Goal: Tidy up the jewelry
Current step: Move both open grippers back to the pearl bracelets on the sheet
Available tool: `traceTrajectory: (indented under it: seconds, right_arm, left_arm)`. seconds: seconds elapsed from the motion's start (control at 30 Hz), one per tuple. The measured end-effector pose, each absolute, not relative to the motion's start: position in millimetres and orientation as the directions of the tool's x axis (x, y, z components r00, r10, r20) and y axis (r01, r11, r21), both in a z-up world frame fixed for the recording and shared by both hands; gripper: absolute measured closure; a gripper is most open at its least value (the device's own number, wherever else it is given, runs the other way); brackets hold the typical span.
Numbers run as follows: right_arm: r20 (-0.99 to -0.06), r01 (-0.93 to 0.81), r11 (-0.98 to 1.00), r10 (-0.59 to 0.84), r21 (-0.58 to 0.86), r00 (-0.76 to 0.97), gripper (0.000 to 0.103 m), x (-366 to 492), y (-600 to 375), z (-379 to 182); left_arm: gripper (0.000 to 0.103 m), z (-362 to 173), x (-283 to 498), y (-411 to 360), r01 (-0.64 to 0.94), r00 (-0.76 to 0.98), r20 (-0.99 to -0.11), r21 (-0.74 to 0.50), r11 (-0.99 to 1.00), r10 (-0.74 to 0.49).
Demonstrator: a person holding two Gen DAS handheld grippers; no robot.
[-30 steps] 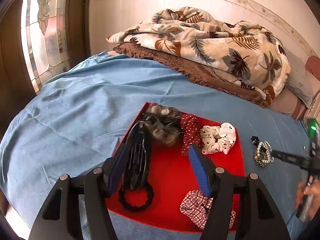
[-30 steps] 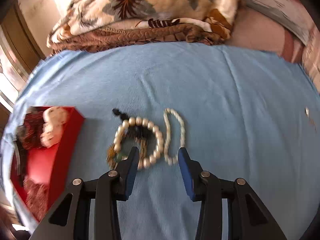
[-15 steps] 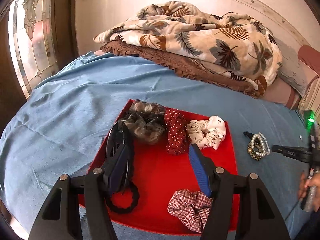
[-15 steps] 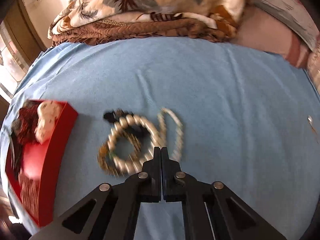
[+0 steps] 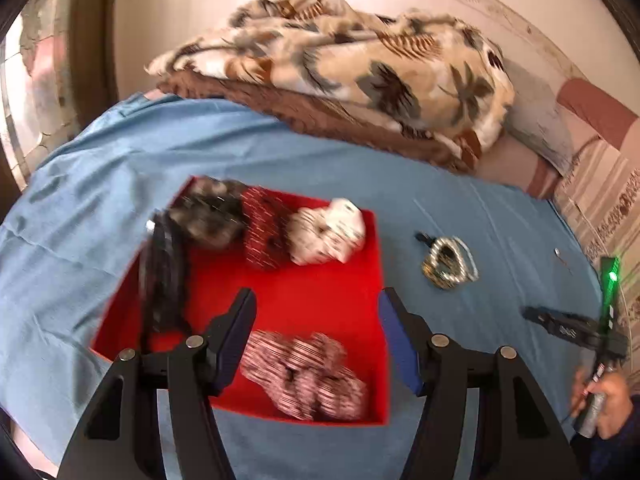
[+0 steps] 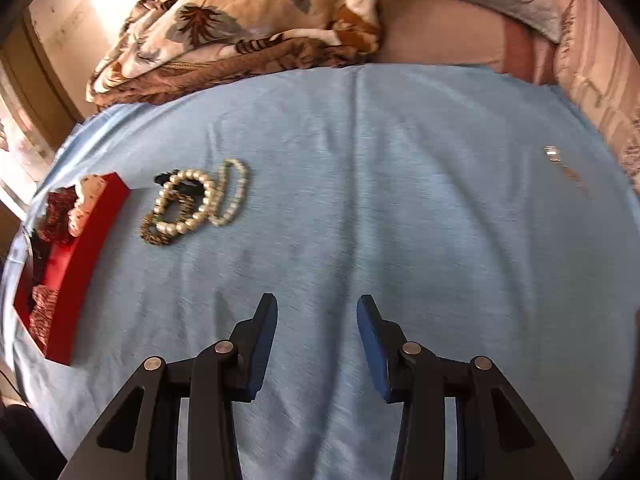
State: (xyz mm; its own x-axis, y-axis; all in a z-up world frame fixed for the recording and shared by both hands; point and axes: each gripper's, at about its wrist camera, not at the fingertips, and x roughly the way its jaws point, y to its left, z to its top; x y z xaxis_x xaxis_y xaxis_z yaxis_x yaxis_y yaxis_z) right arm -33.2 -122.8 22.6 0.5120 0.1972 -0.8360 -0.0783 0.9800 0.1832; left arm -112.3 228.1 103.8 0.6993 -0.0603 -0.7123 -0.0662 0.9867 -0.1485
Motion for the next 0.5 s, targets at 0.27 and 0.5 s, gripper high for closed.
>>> traceTrajectory:
  seconds: [0.27,0.5]
  right_arm:
    - [-0.813,-0.171,0.972,0.228,0.16,0.536,0.065,32,-63,13]
    - [-0.856,-0.156,0.987,0.052,-0.034,0.515,0.077,50,-49,-1]
  left_arm:
    - [0.041,99,-104,184,-0.022,0.677,-0.73,-0.145,0.989,-0.092]
    - [0.041,98,-77,157,0.015,0.647,-0.757,-0.098,0.995,-0.084]
